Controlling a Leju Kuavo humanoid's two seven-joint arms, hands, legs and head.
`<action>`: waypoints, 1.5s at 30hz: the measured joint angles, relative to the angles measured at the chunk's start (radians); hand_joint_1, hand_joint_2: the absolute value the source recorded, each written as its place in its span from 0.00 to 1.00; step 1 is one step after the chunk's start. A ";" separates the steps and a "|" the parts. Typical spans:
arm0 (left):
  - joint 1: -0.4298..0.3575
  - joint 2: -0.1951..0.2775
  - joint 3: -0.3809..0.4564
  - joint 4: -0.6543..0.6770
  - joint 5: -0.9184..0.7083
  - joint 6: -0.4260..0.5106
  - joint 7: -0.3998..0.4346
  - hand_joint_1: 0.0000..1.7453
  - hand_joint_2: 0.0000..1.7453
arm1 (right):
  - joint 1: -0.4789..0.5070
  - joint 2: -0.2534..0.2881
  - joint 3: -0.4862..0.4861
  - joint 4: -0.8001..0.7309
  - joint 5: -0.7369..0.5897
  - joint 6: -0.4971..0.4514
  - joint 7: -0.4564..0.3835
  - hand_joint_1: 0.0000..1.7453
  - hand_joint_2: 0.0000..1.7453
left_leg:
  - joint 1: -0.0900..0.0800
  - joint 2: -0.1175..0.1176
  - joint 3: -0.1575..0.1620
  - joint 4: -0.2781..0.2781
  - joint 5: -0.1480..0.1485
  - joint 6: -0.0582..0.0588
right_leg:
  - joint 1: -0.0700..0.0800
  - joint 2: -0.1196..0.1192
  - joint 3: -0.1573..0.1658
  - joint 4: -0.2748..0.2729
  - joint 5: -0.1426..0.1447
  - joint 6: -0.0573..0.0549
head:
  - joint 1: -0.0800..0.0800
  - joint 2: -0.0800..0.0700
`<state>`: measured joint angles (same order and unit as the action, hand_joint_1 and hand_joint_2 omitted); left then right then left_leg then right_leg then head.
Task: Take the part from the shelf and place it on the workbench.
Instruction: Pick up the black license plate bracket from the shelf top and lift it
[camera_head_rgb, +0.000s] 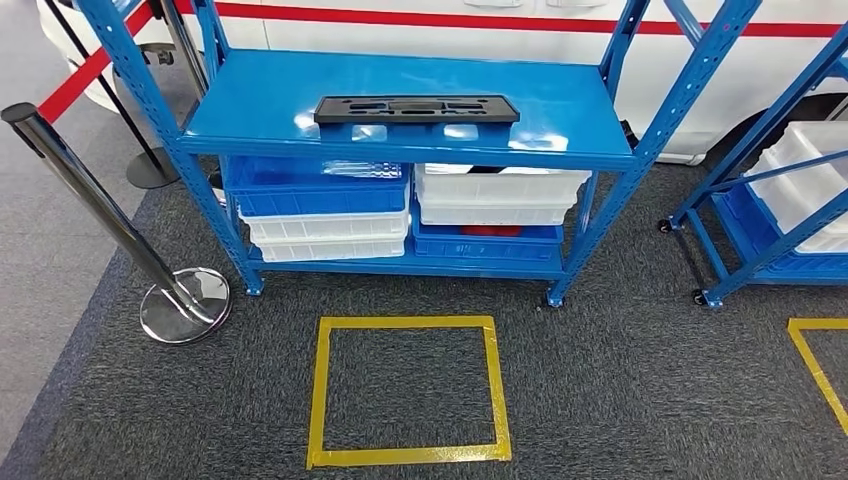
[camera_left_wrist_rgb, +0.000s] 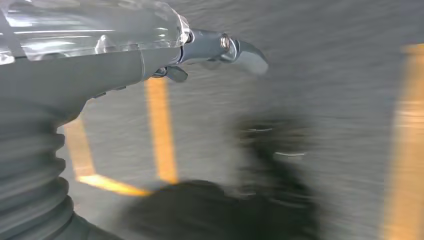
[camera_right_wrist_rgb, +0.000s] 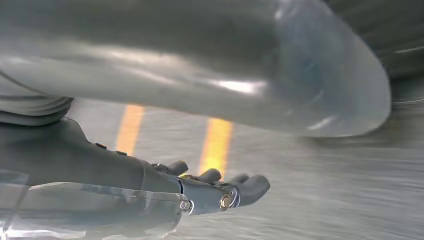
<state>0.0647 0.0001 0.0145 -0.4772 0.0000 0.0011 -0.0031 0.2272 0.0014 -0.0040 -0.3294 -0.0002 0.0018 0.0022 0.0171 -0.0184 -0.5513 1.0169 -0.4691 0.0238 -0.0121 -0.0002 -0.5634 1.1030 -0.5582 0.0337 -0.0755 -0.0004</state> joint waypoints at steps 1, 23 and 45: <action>-0.025 0.000 0.000 -0.033 0.000 0.000 0.000 0.00 1.00 | 0.026 0.000 0.000 0.034 0.000 0.000 0.001 0.00 0.00 | -0.001 -0.004 -0.002 0.000 0.000 0.002 | 0.000 0.000 -0.034 0.069 -0.036 0.003 | 0.000 0.000; 0.266 -0.002 0.016 0.314 -0.036 0.005 0.005 0.00 1.00 | -0.279 -0.002 -0.018 -0.303 0.031 -0.004 -0.004 0.00 1.00 | 0.000 0.017 -0.014 0.063 -0.037 -0.044 | 0.009 -0.006 0.045 -0.104 0.072 -0.043 | 0.000 0.000; 0.144 -0.066 0.274 0.391 -0.533 0.069 0.018 0.00 0.00 | -0.406 0.034 -0.202 -0.298 0.515 -0.102 -0.123 0.00 0.00 | -0.007 0.005 -0.008 0.044 -0.043 -0.030 | 0.006 -0.002 0.028 -0.114 0.091 -0.043 | 0.000 0.000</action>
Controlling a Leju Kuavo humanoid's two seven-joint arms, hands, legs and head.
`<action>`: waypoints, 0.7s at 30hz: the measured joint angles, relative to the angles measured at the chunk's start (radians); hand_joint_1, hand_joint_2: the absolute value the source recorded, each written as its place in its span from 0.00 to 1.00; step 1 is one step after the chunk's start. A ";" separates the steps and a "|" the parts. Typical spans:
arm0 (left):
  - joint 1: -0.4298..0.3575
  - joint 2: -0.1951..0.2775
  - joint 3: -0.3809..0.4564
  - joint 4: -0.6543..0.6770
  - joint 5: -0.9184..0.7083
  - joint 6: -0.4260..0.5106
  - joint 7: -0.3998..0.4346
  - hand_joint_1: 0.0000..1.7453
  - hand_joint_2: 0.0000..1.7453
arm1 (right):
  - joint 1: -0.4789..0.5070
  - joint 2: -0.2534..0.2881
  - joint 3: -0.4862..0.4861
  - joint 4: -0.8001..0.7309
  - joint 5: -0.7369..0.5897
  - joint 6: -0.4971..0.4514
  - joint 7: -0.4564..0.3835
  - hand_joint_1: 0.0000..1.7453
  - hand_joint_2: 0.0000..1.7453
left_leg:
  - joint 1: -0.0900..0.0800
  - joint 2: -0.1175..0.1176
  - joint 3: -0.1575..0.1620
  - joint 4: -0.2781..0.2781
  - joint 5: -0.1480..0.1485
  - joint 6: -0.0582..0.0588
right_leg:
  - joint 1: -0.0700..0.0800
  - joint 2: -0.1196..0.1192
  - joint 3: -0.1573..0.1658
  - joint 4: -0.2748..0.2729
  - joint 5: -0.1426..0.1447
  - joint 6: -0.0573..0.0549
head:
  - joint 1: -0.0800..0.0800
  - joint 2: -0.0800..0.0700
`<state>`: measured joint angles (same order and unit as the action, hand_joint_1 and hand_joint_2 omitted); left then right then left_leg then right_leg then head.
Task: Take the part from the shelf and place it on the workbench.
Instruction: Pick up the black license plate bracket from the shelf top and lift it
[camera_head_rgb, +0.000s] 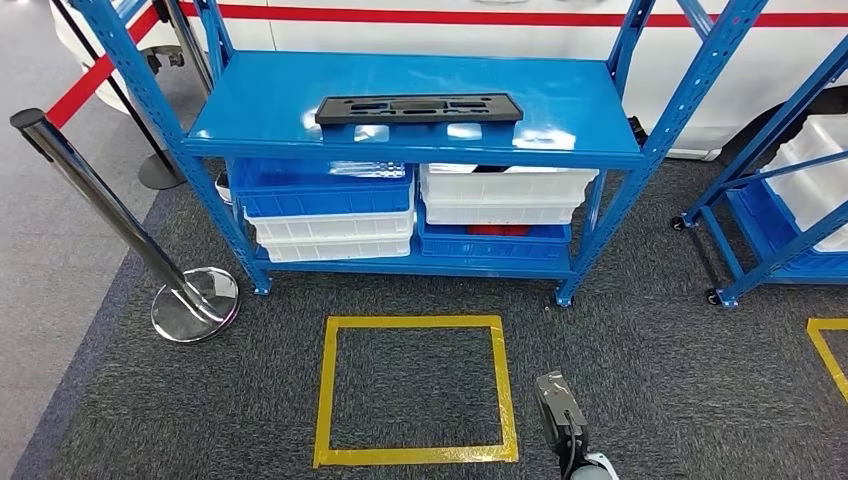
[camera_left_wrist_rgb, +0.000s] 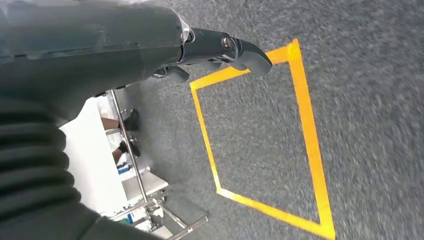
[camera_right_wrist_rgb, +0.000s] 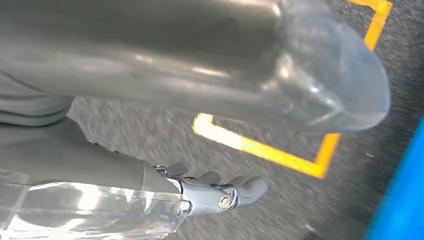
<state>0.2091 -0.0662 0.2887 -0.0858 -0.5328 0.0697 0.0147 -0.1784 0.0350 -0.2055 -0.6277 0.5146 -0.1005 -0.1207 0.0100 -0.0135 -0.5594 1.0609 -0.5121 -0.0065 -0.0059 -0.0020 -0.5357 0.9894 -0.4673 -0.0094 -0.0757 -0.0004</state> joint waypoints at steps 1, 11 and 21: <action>-0.009 -0.002 0.013 0.000 -0.022 0.002 0.000 0.00 0.00 | -0.010 0.005 0.000 0.004 0.025 -0.007 -0.008 0.00 0.00 | 0.001 0.002 -0.024 0.053 -0.029 -0.003 | -0.002 -0.003 0.002 -0.004 0.003 -0.004 | 0.000 0.000; -0.091 -0.021 0.139 -0.004 -0.238 0.026 0.008 0.00 0.00 | -0.114 0.039 0.059 0.043 0.266 -0.088 -0.081 0.00 0.00 | -0.001 0.011 -0.003 -0.028 0.039 0.008 | 0.009 -0.010 -0.008 0.027 -0.014 0.012 | 0.000 0.000; -0.163 -0.054 0.257 -0.019 -0.446 0.051 0.020 0.00 0.00 | -0.220 0.059 0.180 0.057 0.493 -0.173 -0.141 0.00 0.00 | 0.001 0.004 -0.011 -0.037 0.053 0.039 | -0.002 -0.006 -0.141 0.288 -0.106 0.045 | 0.000 0.000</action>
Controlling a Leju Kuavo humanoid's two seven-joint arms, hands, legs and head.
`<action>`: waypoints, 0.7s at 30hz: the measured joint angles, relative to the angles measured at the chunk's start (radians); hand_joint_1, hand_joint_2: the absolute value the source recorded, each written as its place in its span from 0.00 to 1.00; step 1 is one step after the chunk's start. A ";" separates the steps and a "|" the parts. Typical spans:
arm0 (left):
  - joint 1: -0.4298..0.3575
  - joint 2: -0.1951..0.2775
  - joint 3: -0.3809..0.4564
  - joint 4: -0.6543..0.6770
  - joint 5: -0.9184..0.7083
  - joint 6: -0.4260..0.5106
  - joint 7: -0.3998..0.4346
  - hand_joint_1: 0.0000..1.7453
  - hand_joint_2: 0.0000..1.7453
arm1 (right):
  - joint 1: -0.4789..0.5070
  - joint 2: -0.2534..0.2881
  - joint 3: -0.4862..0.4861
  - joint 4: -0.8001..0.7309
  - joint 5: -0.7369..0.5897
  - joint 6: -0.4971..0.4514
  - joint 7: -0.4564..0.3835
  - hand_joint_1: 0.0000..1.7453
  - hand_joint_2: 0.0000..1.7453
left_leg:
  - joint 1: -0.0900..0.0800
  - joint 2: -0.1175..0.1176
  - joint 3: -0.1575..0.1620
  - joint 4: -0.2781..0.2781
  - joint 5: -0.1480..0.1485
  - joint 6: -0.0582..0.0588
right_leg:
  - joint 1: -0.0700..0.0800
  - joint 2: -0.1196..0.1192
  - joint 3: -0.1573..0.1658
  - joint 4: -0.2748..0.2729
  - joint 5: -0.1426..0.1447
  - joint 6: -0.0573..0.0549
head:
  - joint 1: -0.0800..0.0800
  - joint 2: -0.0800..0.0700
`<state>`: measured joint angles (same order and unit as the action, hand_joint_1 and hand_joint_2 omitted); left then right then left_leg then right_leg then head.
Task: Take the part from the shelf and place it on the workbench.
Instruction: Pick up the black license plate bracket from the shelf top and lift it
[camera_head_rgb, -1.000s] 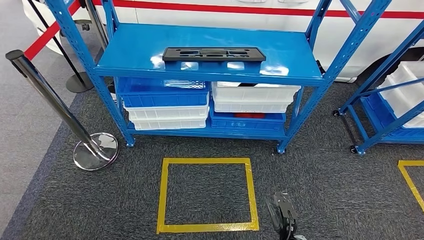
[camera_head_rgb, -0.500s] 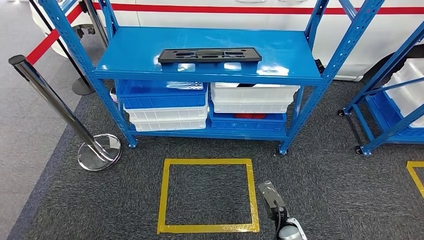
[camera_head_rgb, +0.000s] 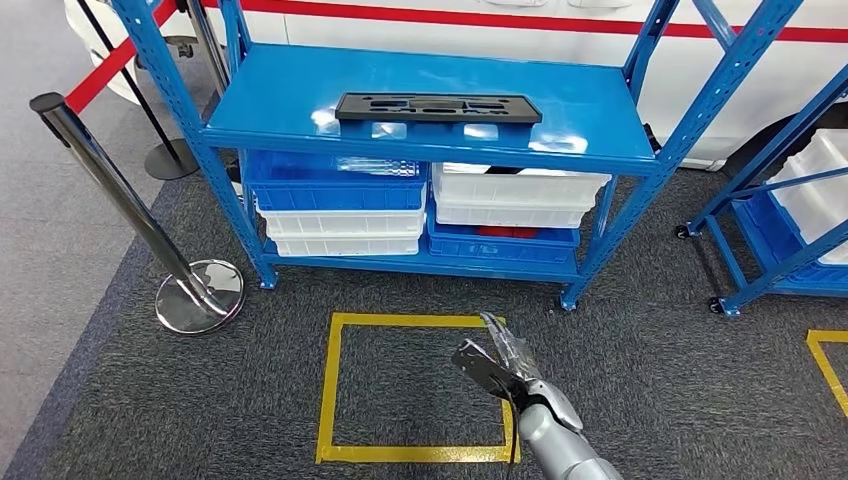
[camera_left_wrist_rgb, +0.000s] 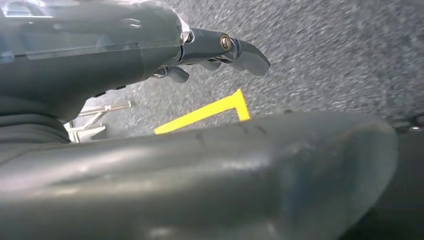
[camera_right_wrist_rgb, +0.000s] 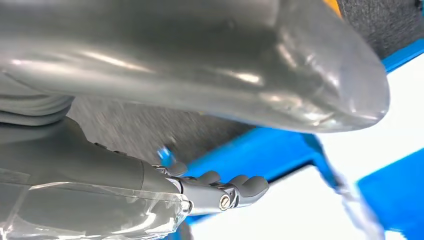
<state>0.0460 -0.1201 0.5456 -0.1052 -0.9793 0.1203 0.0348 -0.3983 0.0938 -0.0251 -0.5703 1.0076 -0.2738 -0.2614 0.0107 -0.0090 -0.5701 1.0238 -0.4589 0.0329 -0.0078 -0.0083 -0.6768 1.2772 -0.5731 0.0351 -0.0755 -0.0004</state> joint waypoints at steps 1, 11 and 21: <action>-0.007 -0.004 0.013 -0.003 -0.021 0.002 0.001 0.00 0.00 | -0.011 0.002 0.016 0.001 0.023 -0.009 -0.006 0.00 0.00 | 0.000 -0.001 0.002 0.000 0.000 -0.001 | 0.001 0.001 0.026 -0.060 0.040 -0.004 | 0.000 0.000; -0.094 -0.033 0.130 -0.027 -0.223 0.024 0.013 0.00 0.00 | -0.133 0.024 0.155 0.002 0.240 -0.097 -0.062 0.00 0.00 | -0.001 0.000 -0.060 0.122 -0.067 -0.043 | 0.005 0.004 0.116 -0.289 0.132 -0.055 | 0.000 0.000; -0.143 -0.048 0.229 -0.049 -0.387 0.037 0.026 0.00 0.00 | -0.258 0.025 0.376 -0.097 0.379 -0.135 -0.086 0.00 0.00 | -0.002 0.005 -0.023 0.012 0.011 -0.032 | 0.014 0.003 0.101 -0.252 0.113 -0.036 | 0.000 0.000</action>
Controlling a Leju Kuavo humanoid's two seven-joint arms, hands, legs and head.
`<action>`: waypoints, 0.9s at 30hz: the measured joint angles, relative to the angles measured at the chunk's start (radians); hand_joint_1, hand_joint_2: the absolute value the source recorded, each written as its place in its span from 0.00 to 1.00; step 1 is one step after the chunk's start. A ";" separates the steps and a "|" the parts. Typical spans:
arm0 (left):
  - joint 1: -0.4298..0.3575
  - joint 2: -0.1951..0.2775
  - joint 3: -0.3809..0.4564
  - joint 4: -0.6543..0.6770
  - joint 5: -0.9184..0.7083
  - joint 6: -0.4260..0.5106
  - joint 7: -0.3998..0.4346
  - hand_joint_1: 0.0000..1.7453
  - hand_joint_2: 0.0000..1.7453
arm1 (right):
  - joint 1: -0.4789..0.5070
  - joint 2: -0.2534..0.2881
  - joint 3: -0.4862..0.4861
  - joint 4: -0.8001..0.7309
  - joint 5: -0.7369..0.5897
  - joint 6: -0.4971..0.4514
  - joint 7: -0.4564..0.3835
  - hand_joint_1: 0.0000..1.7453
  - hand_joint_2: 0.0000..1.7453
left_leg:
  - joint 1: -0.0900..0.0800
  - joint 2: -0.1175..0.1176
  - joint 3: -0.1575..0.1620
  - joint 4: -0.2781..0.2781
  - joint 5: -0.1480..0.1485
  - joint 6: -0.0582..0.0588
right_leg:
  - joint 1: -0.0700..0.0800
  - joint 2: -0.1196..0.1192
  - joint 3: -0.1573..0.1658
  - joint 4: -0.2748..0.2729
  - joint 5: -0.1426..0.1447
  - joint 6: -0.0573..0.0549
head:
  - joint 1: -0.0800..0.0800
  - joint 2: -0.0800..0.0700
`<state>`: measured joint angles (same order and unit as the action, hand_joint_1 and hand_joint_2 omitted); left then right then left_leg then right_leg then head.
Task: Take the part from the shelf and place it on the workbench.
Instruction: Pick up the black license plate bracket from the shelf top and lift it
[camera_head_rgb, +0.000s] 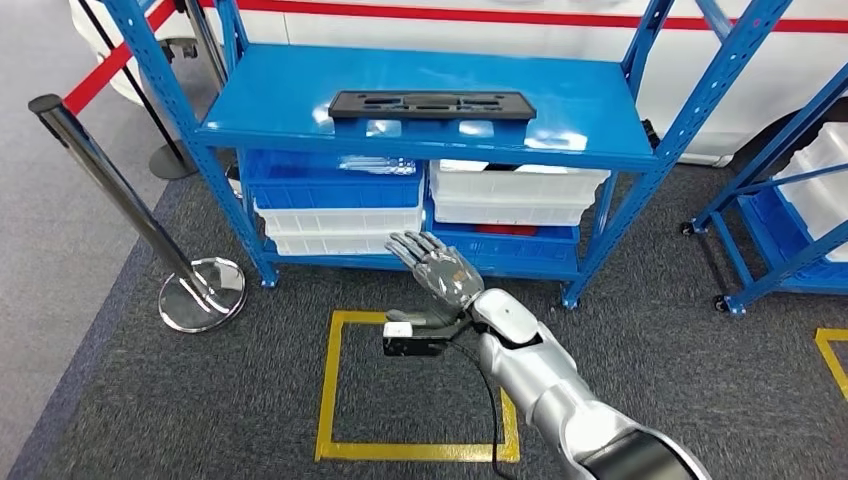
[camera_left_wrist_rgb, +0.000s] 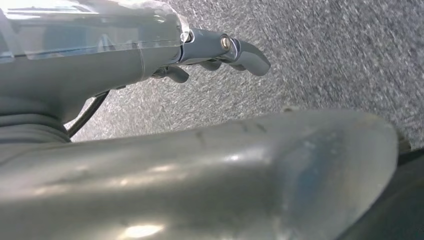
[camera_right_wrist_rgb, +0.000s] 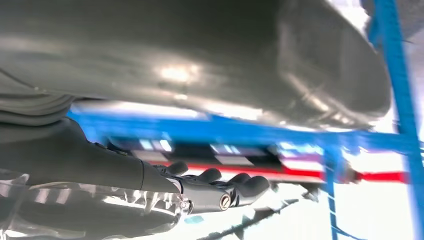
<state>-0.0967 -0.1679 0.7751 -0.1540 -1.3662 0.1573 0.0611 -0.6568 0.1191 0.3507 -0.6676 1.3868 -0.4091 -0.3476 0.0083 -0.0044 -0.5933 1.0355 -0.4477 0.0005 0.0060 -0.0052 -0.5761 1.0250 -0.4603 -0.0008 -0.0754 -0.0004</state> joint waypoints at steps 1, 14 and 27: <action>-0.004 -0.002 0.009 -0.002 -0.012 0.001 0.001 0.00 0.00 | -0.010 -0.003 0.025 -0.019 0.004 0.000 0.000 0.00 0.00 | 0.001 -0.001 -0.002 0.000 0.001 0.007 | 0.000 0.000 -0.002 -0.001 -0.001 0.004 | 0.000 0.000; -0.038 -0.018 0.077 -0.015 -0.091 0.000 -0.005 0.00 0.00 | -0.093 -0.090 0.197 -0.292 -0.127 0.006 0.020 0.00 0.00 | 0.001 -0.006 0.020 -0.010 -0.017 0.018 | 0.001 0.006 -0.050 0.010 0.046 0.004 | 0.000 0.000; -0.036 -0.018 0.096 -0.020 -0.093 -0.002 -0.005 0.00 0.00 | -0.123 -0.103 0.231 -0.348 -0.131 0.007 0.039 0.00 0.00 | 0.002 0.001 -0.112 0.107 0.057 -0.013 | -0.004 0.004 0.091 -0.036 -0.052 -0.022 | 0.000 0.000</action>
<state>-0.1329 -0.1856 0.8716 -0.1740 -1.4595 0.1557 0.0561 -0.7794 0.0157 0.5818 -1.0157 1.2556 -0.4021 -0.3082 0.0102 -0.0037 -0.7053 1.1420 -0.3906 -0.0130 0.0024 -0.0013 -0.4851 0.9895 -0.5118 -0.0224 -0.0754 -0.0004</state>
